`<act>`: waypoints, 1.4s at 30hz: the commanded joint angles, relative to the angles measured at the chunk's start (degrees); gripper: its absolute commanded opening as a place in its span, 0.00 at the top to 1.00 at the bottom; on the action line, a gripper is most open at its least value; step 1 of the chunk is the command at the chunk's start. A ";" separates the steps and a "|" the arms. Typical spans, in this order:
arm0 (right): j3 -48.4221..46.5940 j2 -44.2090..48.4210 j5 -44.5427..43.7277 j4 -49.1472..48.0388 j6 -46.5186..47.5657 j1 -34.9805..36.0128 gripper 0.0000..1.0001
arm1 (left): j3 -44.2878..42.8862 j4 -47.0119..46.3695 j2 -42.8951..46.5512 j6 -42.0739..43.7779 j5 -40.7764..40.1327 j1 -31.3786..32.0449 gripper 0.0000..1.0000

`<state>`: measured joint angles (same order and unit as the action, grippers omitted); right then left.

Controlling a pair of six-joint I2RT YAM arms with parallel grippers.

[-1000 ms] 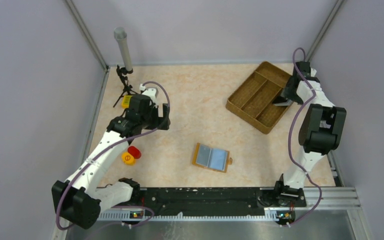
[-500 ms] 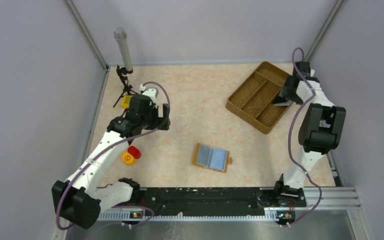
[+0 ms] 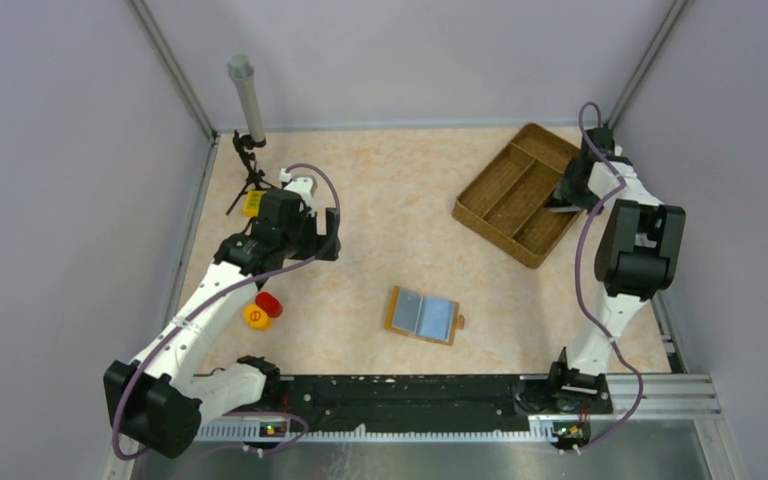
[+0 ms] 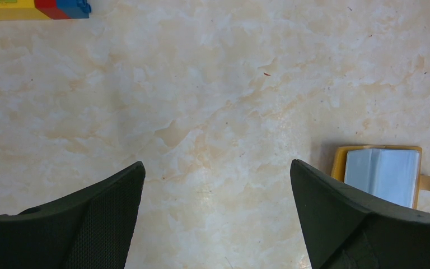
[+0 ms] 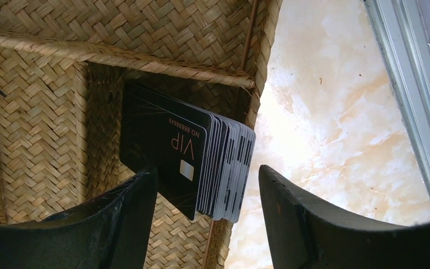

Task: Put the credit cards into the card holder
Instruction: Pick up the credit card from the storage box.

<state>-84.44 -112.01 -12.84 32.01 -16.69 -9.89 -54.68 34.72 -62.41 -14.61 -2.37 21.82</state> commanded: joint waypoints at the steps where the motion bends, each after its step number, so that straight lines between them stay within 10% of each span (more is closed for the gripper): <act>1: 0.51 3.73 -3.97 0.79 0.46 -0.96 0.36 | 0.00 -1.83 -0.27 1.08 0.58 -0.17 0.01; 42: 2.29 8.83 -7.20 2.59 1.26 -1.01 0.71 | 0.05 -1.85 -0.21 1.14 1.11 -0.17 0.01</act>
<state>-81.73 -106.04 -17.34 33.28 -16.51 -9.93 -54.65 34.70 -62.41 -14.61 -1.93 21.82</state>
